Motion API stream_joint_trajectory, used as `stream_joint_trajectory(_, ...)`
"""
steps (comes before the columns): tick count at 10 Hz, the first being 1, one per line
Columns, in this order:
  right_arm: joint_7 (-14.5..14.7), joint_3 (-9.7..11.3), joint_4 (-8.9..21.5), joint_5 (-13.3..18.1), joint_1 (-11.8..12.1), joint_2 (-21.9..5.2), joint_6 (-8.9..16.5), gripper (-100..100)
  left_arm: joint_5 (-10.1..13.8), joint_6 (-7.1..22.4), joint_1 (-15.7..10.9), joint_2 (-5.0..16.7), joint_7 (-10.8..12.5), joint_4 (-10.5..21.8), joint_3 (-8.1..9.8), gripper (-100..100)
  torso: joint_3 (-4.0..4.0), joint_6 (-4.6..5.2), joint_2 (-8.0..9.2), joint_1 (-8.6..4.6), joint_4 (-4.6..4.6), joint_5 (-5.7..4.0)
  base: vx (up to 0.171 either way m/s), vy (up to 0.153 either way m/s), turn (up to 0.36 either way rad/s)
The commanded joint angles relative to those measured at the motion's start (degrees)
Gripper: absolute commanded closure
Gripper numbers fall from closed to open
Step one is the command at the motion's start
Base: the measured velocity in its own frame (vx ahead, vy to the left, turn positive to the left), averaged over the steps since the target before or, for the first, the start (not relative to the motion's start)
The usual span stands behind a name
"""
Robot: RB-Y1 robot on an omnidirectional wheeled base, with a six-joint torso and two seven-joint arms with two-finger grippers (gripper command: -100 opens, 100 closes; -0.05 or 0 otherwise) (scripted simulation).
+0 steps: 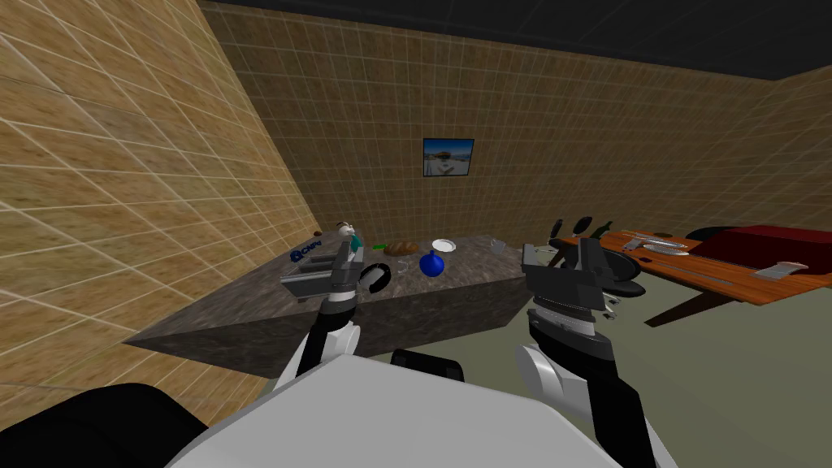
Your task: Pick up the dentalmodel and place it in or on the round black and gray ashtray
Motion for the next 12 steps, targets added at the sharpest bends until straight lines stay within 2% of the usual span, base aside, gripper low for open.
stream_joint_trajectory(1, 0.0, 0.0, 0.0, 0.0, 0.0, 0.0, 0.0, 0, 0.01, 1.81, -1.29, 0.76, 0.33, 0.86, -0.06, -100, 0.0, 0.0, 0.0, 0.0, 0.0, 0.0, -0.012, -0.014, 0.033)
stream_joint_trajectory(5, 0.0, 0.0, 0.0, 0.0, 0.0, 0.0, 0.0, 0, 0.12, 7.83, -6.08, 2.31, 1.57, 4.37, -0.24, -100, 0.06, 0.0, 0.1, -0.17, 0.02, -0.04, -0.03, -0.043, 0.057)
stream_joint_trajectory(6, 0.0, 0.0, 0.0, 0.0, 0.0, 0.0, 0.0, 0, 0.12, 8.46, -6.08, 2.31, 1.57, 4.37, -0.24, -100, 0.06, 0.0, 0.11, -0.15, 0.02, -0.03, -0.026, -0.03, 0.021)
stream_joint_trajectory(7, 0.0, 0.0, 0.0, 0.0, 0.0, 0.0, 0.0, 0, 0.15, 10.49, -7.8, 2.66, 2.01, 5.7, -0.29, -100, 0.05, 0.01, 0.09, -0.13, 0.02, -0.03, -0.028, -0.026, 0.055)
stream_joint_trajectory(8, 0.0, 0.0, 0.0, 0.0, 0.0, 0.0, 0.0, 0, 0.15, 10.79, -7.8, 2.66, 2.01, 5.7, -0.29, -100, 0.04, 0.0, 0.08, -0.11, 0.02, -0.02, -0.023, -0.019, 0.026)
stream_joint_trajectory(9, 0.0, 0.0, 0.0, 0.0, 0.0, 0.0, 0.0, 0, 0.19, 13.13, -9.73, 2.99, 2.51, 7.21, -0.33, -100, 0.04, 0.0, 0.07, -0.07, 0.02, -0.02, -0.028, -0.017, 0.058)
stream_joint_trajectory(10, 0.0, 0.0, 0.0, 0.0, 0.0, 0.0, 0.0, 0, 0.19, 13.37, -9.73, 2.99, 2.51, 7.21, -0.33, -100, 0.05, 0.0, 0.08, -0.07, 0.02, -0.01, -0.025, -0.017, 0.038)
stream_joint_trajectory(11, 0.0, 0.0, 0.0, 0.0, 0.0, 0.0, 0.0, 0, 0.25, 15.71, -11.83, 3.32, 3.06, 8.91, -0.37, -100, 0.05, 0.0, 0.08, -0.06, 0.02, -0.02, -0.032, -0.023, 0.076)
stream_joint_trajectory(12, 0.0, 0.0, 0.0, 0.0, 0.0, 0.0, 0.0, 0, 0.25, 16.17, -11.83, 3.32, 3.06, 8.91, -0.37, -100, 0.05, 0.0, 0.09, -0.08, 0.02, -0.02, -0.023, -0.02, 0.031)
